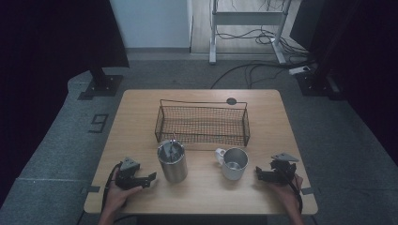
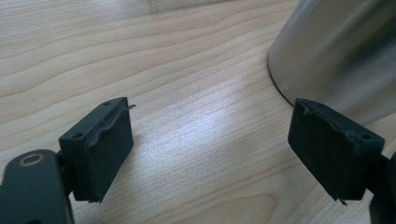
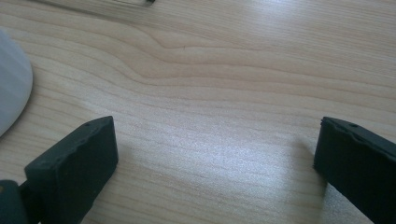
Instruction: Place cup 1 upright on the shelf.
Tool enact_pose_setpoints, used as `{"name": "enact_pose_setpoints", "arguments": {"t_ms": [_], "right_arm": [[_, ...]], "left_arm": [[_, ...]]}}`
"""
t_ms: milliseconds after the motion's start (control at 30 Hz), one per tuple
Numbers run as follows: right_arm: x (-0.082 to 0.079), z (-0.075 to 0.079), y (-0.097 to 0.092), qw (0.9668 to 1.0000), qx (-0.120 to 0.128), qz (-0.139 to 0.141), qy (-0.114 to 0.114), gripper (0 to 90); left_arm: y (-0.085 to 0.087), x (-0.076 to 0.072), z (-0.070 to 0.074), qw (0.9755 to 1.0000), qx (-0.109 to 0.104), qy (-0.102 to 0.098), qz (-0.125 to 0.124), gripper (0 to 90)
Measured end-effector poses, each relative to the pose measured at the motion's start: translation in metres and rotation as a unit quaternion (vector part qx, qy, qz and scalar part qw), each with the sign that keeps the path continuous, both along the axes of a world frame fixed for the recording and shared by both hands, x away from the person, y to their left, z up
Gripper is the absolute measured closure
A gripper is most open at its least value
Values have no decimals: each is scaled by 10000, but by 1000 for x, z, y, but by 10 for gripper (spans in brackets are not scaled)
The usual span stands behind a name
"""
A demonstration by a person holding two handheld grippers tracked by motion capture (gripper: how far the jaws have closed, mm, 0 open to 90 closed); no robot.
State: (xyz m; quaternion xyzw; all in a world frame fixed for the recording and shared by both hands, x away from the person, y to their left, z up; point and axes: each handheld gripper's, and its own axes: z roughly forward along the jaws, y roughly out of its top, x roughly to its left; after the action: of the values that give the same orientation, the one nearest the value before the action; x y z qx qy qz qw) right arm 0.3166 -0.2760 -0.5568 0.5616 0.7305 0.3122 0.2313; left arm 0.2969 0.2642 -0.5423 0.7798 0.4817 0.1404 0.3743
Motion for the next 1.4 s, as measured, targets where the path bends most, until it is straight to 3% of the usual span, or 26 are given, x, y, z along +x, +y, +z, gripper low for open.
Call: {"name": "enact_pose_setpoints", "arguments": {"t_ms": [133,367,867,1400], "right_arm": [[-1,0,-1,10000,6,-8,-3,2],[-3,0,-3,10000,3,-49,-11,8],[-5,0,-5,9999,10,-112,-27,18],[-5,0,-6,9999,12,-157,-42,26]], "left_arm": [[2,1,-1,10000,-25,8,19,142],[8,-3,7,9992,-385,-100,-5,142],[6,-10,19,9982,-462,-314,-220,140],[-2,-22,44,9943,-760,-598,-453,81]]}}
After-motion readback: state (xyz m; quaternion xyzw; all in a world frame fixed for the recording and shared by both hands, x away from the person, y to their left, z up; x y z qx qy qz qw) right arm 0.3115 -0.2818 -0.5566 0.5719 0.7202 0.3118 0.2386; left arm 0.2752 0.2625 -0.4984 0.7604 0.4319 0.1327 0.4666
